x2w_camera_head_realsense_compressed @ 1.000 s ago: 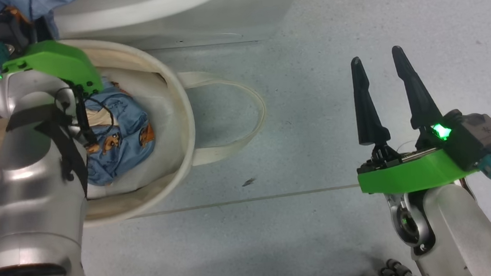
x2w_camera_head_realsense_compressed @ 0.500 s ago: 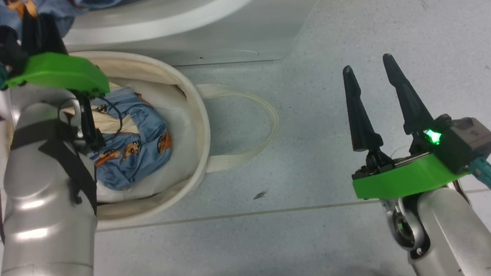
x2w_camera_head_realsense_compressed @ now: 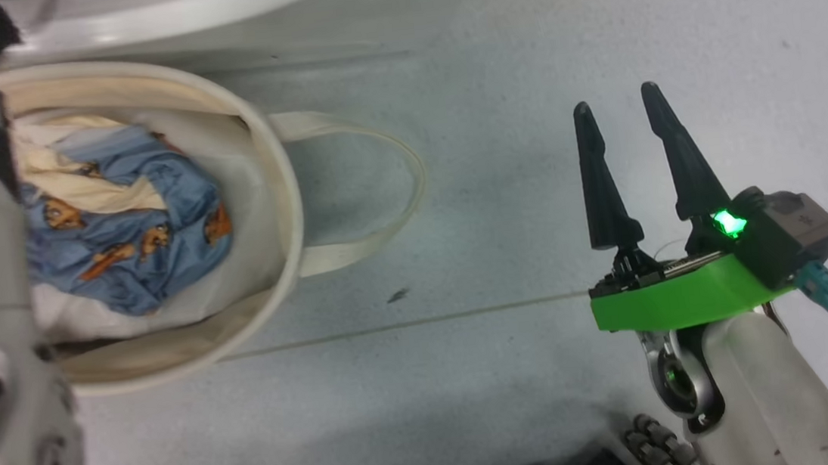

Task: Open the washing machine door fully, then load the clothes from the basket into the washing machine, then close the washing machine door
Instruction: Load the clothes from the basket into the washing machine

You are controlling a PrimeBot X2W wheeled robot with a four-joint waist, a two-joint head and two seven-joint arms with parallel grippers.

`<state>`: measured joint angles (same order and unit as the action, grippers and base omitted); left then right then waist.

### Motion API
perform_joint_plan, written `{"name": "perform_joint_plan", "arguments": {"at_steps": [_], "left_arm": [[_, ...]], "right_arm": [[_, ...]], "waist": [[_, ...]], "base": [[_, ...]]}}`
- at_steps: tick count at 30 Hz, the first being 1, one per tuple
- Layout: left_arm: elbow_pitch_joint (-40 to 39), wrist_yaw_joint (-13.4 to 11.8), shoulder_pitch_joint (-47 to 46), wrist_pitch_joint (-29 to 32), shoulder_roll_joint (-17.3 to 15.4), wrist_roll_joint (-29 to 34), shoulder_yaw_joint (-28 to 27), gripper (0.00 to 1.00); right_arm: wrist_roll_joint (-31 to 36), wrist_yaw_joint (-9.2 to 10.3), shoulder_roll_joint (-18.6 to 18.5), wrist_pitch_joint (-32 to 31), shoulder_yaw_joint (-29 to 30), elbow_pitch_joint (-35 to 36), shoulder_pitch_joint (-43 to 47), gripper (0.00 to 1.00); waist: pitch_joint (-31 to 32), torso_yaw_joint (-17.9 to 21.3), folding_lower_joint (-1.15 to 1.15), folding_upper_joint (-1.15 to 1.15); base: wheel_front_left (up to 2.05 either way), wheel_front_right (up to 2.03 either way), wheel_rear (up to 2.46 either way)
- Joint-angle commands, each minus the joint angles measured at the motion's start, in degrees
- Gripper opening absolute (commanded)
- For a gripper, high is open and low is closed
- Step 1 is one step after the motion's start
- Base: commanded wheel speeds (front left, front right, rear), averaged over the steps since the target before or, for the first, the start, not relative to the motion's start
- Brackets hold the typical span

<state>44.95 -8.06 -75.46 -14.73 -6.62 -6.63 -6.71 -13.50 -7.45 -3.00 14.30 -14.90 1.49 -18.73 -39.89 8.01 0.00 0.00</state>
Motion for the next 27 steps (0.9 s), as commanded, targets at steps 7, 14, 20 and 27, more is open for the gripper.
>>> {"name": "perform_joint_plan", "arguments": {"at_steps": [7,14,20,27], "left_arm": [[2.9,-1.5,-10.1,-0.3,-7.1,3.9,0.0,0.00],[12.5,-4.8,-17.5,-0.3,-7.2,6.3,2.4,1.00],[11.0,-3.9,-17.2,-0.3,-5.9,5.8,3.3,1.00],[6.6,-2.0,-9.2,-0.3,-3.1,4.3,3.6,1.00]], "right_arm": [[-1.4,-0.03,0.1,0.7,-1.7,3.0,-1.1,1.00],[-0.8,-0.03,0.1,0.7,-1.1,3.3,-1.4,1.00],[0.5,-0.03,0.1,0.7,-0.3,3.3,-2.1,1.00],[1.8,-0.03,0.1,0.7,-0.3,1.3,-3.1,1.00]], "waist": [[-5.7,3.8,0.00,0.00],[-8.0,3.1,0.00,0.00],[-8.3,0.4,0.00,0.00],[-4.2,-3.4,0.00,0.00]], "base": [[0.00,0.00,0.00],[0.00,0.00,0.00],[0.00,0.00,0.00],[0.00,0.00,0.00]]}}
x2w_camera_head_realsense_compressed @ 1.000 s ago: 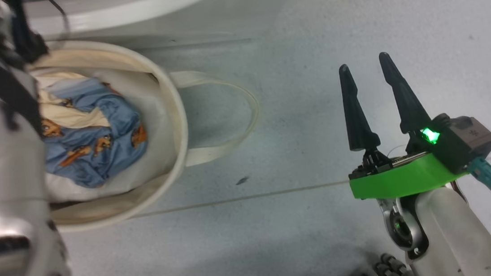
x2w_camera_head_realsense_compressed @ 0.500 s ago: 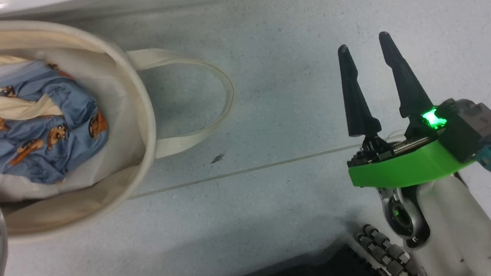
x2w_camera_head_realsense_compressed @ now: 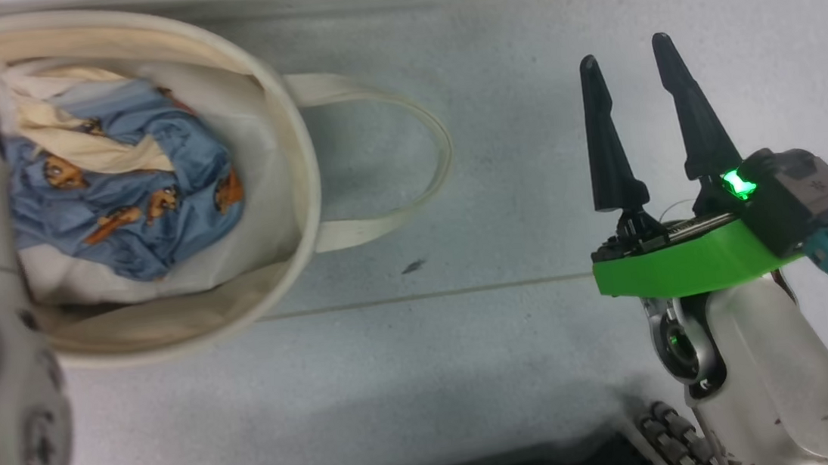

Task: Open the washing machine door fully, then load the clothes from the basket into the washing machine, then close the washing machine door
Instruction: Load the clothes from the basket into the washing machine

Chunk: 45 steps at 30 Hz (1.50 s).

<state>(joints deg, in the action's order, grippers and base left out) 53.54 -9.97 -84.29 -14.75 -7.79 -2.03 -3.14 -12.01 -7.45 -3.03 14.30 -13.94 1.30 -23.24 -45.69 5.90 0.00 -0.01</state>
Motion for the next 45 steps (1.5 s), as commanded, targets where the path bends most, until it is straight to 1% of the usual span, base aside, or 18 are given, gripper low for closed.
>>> {"name": "perform_joint_plan", "arguments": {"at_steps": [1,2,4,9,16,19,20,26,29,32,38,40,41,45], "left_arm": [[-2.5,0.6,1.3,-0.3,-1.4,-0.2,0.5,1.00],[-2.4,1.5,2.9,-0.3,-0.9,-0.1,1.1,1.00],[-3.2,2.2,5.7,-0.3,-0.3,-0.2,1.5,1.00],[-6.6,3.4,13.8,-0.3,0.9,-0.7,1.9,1.00],[-12.1,5.0,28.3,-0.3,3.1,-1.9,2.4,1.00],[-15.2,5.5,35.2,-0.3,3.7,-2.1,2.9,1.00],[-15.2,5.5,35.2,-0.3,3.7,-2.1,2.9,1.00],[-20.3,6.4,49.1,-0.3,4.5,-1.8,5.9,1.00],[-22.1,6.9,54.4,-0.3,4.8,-3.8,6.7,1.00],[-24.8,7.0,59.1,-0.3,4.9,-6.2,7.2,1.00],[-28.8,6.8,67.9,-0.3,4.9,-14.8,10.4,1.00],[-29.8,5.8,70.0,-0.3,4.9,-11.9,12.1,1.00],[-30.5,4.9,71.0,-0.3,4.9,-11.4,12.4,1.00],[-31.8,3.0,73.9,-0.3,4.9,-10.6,13.6,1.00]], "right_arm": [[0.3,-0.03,0.1,0.7,-1.5,1.2,1.3,1.00],[0.4,-0.03,0.1,0.7,-1.7,0.8,1.1,1.00],[0.6,-0.03,0.1,0.7,-2.3,-0.1,0.9,1.00],[0.0,-0.03,0.1,0.7,-2.6,-1.5,1.5,1.00],[0.4,-0.03,0.1,0.7,-2.1,-3.2,3.9,1.00],[0.2,-0.03,0.1,0.7,-1.8,-3.4,5.2,1.00],[0.2,-0.03,0.1,0.7,-1.8,-3.4,5.2,1.00],[0.1,-0.03,0.1,0.7,-0.8,-4.1,8.4,1.00],[0.0,-0.03,0.1,0.7,-0.4,-4.2,9.7,1.00],[-0.3,-0.03,0.1,0.7,-0.4,-4.5,11.1,1.00],[-0.9,-0.03,0.1,0.7,-0.1,-5.5,14.4,1.00],[-1.1,-0.03,0.1,0.7,0.1,-5.7,15.2,1.00],[-1.2,-0.03,0.1,0.7,0.1,-5.8,15.6,1.00],[-1.5,-0.03,0.1,0.7,-0.1,-5.8,16.4,1.00]], "waist": [[2.6,-1.7,0.00,0.01],[3.7,-2.1,0.00,0.01],[5.8,-2.7,0.00,0.01],[11.5,-3.6,0.00,0.01],[19.5,-4.7,0.00,0.01],[22.9,-5.1,0.00,0.01],[22.9,-5.1,0.00,0.01],[29.2,-5.8,0.00,0.01],[31.7,-6.2,0.00,0.01],[34.5,-6.3,0.00,0.01],[39.6,-6.2,0.00,0.01],[40.9,-6.2,0.00,0.01],[41.3,-6.2,0.00,0.01],[42.4,-6.1,0.00,0.01]], "base": [[0.00,0.00,0.00],[0.00,0.00,0.00],[0.00,0.00,0.00],[0.00,0.00,0.00],[0.00,0.00,0.00],[0.00,0.00,0.00],[0.00,0.00,0.00],[0.00,0.00,0.00],[0.00,0.00,0.00],[0.00,0.00,0.00],[0.00,0.00,0.00],[0.00,0.00,0.00],[0.00,0.00,0.00],[0.00,0.00,0.00]]}}
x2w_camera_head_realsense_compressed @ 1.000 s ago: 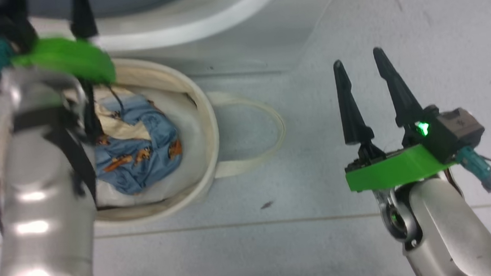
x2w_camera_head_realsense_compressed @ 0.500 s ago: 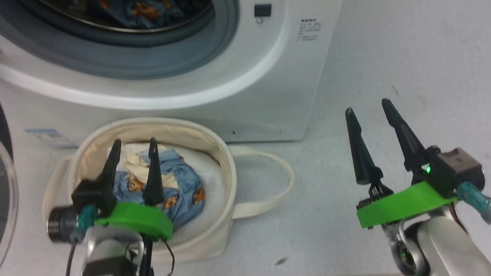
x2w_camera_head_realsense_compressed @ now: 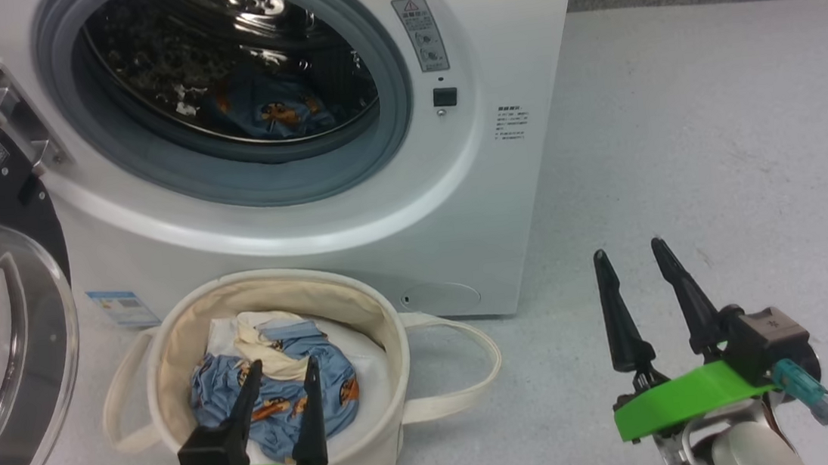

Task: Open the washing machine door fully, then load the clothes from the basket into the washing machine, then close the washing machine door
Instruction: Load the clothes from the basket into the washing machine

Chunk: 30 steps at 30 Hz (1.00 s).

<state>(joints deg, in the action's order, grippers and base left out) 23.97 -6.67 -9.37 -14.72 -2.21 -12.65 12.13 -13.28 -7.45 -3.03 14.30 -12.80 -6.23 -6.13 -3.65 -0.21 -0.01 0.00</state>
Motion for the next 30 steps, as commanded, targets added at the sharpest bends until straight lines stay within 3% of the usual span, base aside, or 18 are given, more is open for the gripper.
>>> {"name": "perform_joint_plan", "arguments": {"at_steps": [1,14,30], "left_arm": [[-2.4,-0.7,-0.5,-0.3,-0.7,0.0,-1.6,1.00],[-4.2,-3.4,2.5,-0.3,-0.7,2.9,-1.4,1.00],[-6.1,-3.9,2.2,-0.3,-0.7,4.8,-0.8,1.00]], "right_arm": [[-0.2,-0.03,0.1,0.7,-1.2,1.7,-0.5,1.00],[-0.5,-0.03,0.1,0.7,-1.9,1.2,0.7,1.00],[-1.3,-0.03,0.2,0.7,-1.3,1.9,0.4,1.00]], "waist": [[0.5,0.0,0.01,0.00],[1.9,0.1,0.01,0.00],[0.8,-0.1,0.01,0.00]], "base": [[0.00,0.00,0.00],[0.00,0.00,0.00],[0.00,0.00,0.00]]}}
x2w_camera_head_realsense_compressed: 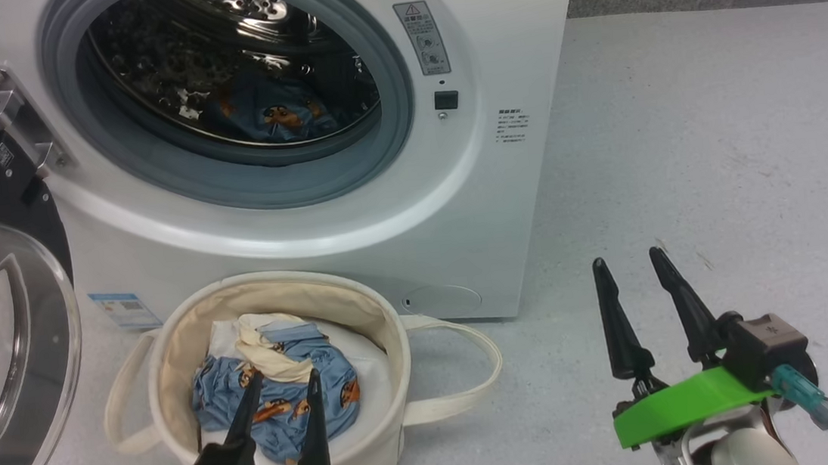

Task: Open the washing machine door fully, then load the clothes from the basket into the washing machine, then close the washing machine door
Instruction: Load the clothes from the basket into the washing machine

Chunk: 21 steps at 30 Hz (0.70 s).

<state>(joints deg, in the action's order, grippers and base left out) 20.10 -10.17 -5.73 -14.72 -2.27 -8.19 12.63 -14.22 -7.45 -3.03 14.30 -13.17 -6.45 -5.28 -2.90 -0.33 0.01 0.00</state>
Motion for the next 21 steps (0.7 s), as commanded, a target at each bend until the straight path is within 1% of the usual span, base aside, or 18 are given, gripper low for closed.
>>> {"name": "perform_joint_plan", "arguments": {"at_steps": [1,7,9,13,17,21], "left_arm": [[-2.3,-0.4,-1.3,-0.3,-0.6,0.3,-1.4,1.00],[-2.4,-0.4,-1.2,-0.3,-0.6,0.3,-1.7,1.00],[-2.4,-0.4,-1.3,-0.3,-0.6,0.4,-1.9,1.00],[-2.4,-0.3,-1.4,-0.3,-0.6,0.4,-2.0,1.00],[-2.5,-0.2,-1.4,-0.3,-0.6,0.1,-2.1,1.00],[-2.4,-0.2,-1.4,-0.3,-0.6,0.0,-2.2,1.00]], "right_arm": [[-0.4,-0.03,0.2,0.7,-0.9,2.1,-0.4,1.00],[0.2,-0.03,0.2,0.7,1.7,0.7,-0.2,1.00],[0.8,-0.03,0.2,0.7,2.6,-1.3,0.0,1.00],[1.8,-0.03,0.2,0.7,3.0,-3.6,-0.4,1.00],[5.2,-0.03,0.2,0.7,3.5,-5.7,-1.0,1.00],[5.5,-0.03,0.2,0.7,3.6,-6.2,-1.2,1.00]], "waist": [[0.0,0.1,-0.01,0.00],[-0.3,0.2,-0.01,0.00],[-0.3,0.2,-0.01,0.00],[-0.5,0.2,-0.01,0.00],[-0.6,0.2,-0.01,0.00],[-0.7,0.3,-0.01,0.00]], "base": [[0.00,0.00,0.00],[0.00,0.00,0.00],[0.00,0.00,0.00],[0.00,0.00,0.00],[0.00,0.00,0.00],[0.00,0.00,0.00]]}}
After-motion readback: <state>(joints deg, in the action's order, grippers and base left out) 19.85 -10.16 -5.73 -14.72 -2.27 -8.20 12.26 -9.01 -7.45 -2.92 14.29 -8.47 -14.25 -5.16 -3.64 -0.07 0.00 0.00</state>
